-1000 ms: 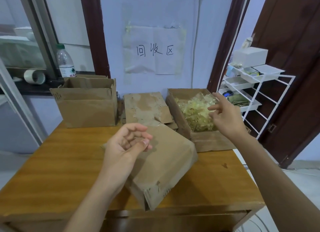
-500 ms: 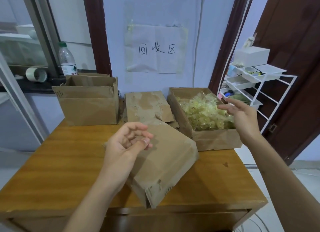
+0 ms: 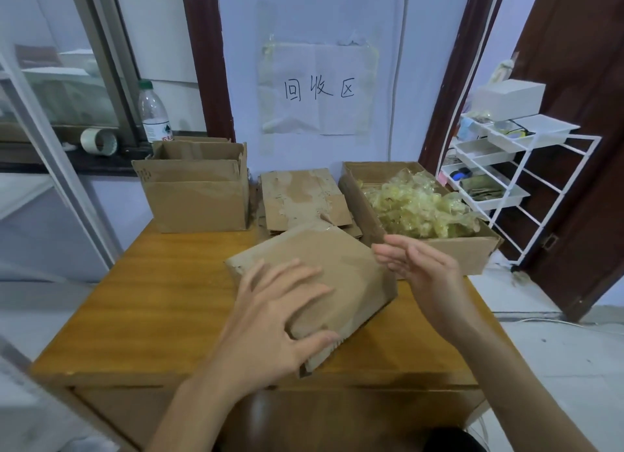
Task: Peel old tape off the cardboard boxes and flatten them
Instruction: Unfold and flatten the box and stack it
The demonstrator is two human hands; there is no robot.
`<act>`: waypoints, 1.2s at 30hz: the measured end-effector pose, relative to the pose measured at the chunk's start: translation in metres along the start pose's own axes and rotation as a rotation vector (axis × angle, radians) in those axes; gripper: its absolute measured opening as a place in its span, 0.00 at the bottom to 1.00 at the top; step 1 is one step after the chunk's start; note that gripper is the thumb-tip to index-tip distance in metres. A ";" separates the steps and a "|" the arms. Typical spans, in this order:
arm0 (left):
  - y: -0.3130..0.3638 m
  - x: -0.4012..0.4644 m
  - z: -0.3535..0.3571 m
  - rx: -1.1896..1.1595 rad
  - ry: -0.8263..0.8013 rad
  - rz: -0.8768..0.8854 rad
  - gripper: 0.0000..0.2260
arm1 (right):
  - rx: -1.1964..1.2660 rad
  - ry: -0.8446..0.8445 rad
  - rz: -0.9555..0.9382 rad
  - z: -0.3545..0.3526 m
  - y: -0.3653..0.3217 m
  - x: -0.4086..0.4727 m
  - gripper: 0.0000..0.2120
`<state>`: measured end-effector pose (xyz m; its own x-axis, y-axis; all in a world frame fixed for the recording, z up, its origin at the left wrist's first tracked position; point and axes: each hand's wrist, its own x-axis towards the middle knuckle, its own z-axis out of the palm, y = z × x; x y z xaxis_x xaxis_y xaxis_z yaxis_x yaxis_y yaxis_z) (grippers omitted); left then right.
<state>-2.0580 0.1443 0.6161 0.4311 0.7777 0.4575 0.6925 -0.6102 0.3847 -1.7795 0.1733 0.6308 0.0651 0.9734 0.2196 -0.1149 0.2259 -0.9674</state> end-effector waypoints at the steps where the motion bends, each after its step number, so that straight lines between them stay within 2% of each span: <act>1: -0.002 -0.004 0.000 0.063 -0.036 0.023 0.28 | -0.033 0.002 -0.046 0.004 0.004 -0.005 0.15; 4: -0.008 -0.015 -0.006 0.134 -0.112 0.014 0.33 | -0.267 -0.022 -0.182 0.012 0.006 -0.017 0.13; 6: -0.012 -0.020 -0.013 0.133 -0.130 -0.005 0.36 | -0.626 -0.070 -0.347 0.013 0.013 -0.024 0.15; 8: -0.015 -0.025 -0.019 0.173 -0.159 -0.019 0.40 | -0.937 -0.158 -0.484 0.014 0.024 -0.028 0.25; 10: -0.018 -0.029 -0.021 0.225 -0.196 -0.041 0.44 | -1.079 -0.250 -0.479 0.016 0.035 -0.032 0.36; 12: -0.020 -0.034 -0.021 0.222 -0.176 -0.052 0.45 | -1.137 -0.253 -0.481 0.019 0.041 -0.036 0.42; 16: -0.019 -0.040 -0.016 0.191 -0.111 -0.031 0.45 | -1.185 -0.180 -0.535 0.029 0.046 -0.039 0.44; 24: -0.031 -0.045 -0.009 0.131 0.038 0.030 0.33 | -1.167 -0.110 -0.572 0.039 0.054 -0.045 0.40; 28: -0.035 -0.045 -0.005 0.150 0.087 0.072 0.33 | -1.220 -0.104 -0.587 0.036 0.052 -0.044 0.36; 32: -0.037 -0.044 -0.007 0.134 0.081 0.081 0.35 | -1.284 -0.141 -0.607 0.028 0.053 -0.046 0.35; 36: -0.033 -0.046 -0.014 0.018 -0.009 -0.009 0.36 | -1.336 -0.224 -0.564 0.020 0.044 -0.046 0.36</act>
<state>-2.1086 0.1267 0.5936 0.4301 0.7845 0.4468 0.7067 -0.6005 0.3740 -1.8076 0.1390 0.5803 -0.3770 0.7838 0.4936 0.8643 0.4893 -0.1168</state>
